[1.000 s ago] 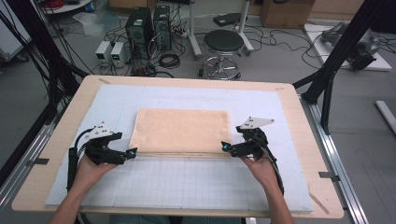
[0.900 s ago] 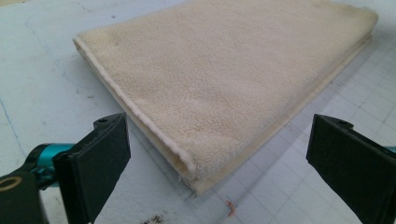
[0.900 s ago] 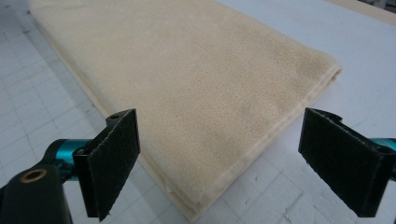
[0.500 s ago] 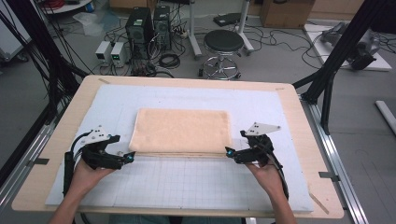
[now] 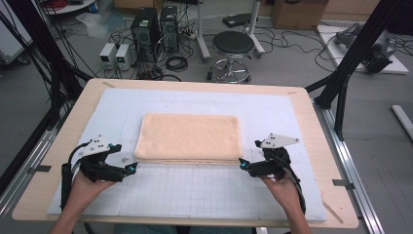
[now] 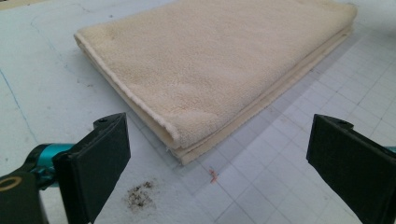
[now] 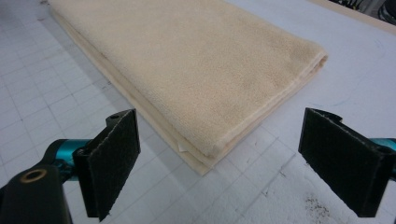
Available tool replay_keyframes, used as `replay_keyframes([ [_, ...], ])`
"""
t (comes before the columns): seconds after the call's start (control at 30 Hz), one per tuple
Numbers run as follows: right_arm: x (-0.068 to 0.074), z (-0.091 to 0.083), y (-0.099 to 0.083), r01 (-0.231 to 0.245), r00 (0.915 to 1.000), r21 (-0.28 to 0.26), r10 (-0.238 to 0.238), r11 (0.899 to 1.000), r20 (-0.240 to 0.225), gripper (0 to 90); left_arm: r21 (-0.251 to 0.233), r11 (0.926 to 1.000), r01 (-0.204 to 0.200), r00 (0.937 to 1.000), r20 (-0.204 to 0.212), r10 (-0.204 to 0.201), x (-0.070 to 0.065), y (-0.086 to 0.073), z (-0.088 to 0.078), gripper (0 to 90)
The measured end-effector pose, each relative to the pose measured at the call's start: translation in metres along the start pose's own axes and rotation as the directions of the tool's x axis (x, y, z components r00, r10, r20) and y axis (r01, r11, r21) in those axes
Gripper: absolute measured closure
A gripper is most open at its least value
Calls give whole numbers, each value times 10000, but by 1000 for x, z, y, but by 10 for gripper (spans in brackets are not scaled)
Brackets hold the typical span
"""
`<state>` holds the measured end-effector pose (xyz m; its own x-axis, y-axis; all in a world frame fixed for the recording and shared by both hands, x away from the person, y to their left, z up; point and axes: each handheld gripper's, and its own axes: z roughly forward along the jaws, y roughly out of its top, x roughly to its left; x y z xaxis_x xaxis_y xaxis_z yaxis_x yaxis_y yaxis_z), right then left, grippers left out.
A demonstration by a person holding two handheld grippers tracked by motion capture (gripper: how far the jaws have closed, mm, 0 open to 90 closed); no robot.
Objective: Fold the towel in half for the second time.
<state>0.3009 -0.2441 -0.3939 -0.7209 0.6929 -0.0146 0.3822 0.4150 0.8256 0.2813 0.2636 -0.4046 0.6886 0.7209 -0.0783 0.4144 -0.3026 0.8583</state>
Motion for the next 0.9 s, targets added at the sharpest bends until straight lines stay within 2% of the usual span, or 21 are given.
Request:
replay_keyframes([
  [0.57, 6, -19, -12, 63, 9998, -204, -59, 9998, 171, 119, -63, 10000, 75, 9999, -110, -76, -5, -8, -13, 67],
  [0.7, 7, -25, -15, -37, 9997, -248, 42, 9997, 229, 118, -78, 10000, -29, 9999, -116, 28, -7, -9, -17, 67],
  [0.9, 9, -29, -20, -99, 9995, -169, 104, 9998, 288, 119, -92, 9999, 53, 9998, -205, -55, -9, -14, -23, 67],
])
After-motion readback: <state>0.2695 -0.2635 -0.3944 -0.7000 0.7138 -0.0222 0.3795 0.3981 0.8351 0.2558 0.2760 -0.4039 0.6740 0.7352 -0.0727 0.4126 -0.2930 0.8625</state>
